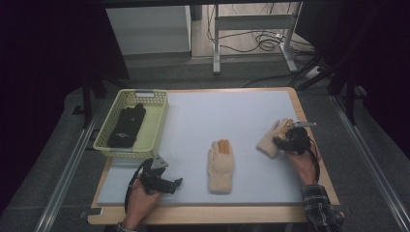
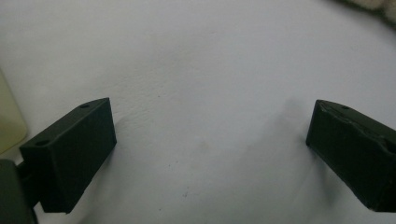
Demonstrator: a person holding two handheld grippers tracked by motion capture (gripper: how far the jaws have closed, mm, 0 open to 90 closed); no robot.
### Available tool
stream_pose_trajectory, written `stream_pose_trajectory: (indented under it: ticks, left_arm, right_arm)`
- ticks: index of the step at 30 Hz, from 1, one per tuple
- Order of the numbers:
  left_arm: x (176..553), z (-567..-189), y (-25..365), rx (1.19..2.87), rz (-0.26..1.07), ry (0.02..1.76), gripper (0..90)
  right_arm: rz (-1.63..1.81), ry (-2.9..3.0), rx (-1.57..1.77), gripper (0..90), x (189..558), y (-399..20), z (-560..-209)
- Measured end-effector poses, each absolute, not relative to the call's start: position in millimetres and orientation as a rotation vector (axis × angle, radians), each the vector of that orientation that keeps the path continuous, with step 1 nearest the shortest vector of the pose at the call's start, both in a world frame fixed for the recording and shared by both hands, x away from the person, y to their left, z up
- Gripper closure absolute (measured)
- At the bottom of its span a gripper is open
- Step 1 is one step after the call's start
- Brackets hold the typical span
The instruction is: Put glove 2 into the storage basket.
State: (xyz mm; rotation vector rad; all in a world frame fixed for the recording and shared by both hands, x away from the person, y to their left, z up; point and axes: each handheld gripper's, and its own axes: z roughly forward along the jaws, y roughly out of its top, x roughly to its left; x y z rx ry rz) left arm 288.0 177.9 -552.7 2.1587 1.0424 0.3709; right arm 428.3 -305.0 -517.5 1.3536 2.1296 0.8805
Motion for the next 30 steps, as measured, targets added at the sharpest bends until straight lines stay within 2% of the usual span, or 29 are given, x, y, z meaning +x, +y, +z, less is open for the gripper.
stream_pose_trajectory:
  ticks: [2,3,6,16,30]
  left_arm:
    - [288.0,-552.7,177.9,2.158,0.371,1.042,1.7]
    - [288.0,-552.7,177.9,2.158,0.371,1.043,1.7]
    - [288.0,-552.7,177.9,2.158,0.371,1.042,1.7]
    - [288.0,-552.7,177.9,2.158,0.371,1.042,1.7]
    - [287.9,-552.8,177.7,2.156,0.371,1.044,1.7]
  right_arm:
    - [0.882,2.128,1.353,45.2,428.1,-304.7,-518.4]
    - [0.892,2.131,1.351,53.4,427.1,-303.9,-518.0]
    - [0.854,2.128,1.324,57.6,425.1,-299.5,-516.7]
    - [0.912,2.137,1.262,58.8,413.5,-298.2,-506.9]
    - [1.113,2.232,1.044,58.8,366.8,-268.6,-461.1]
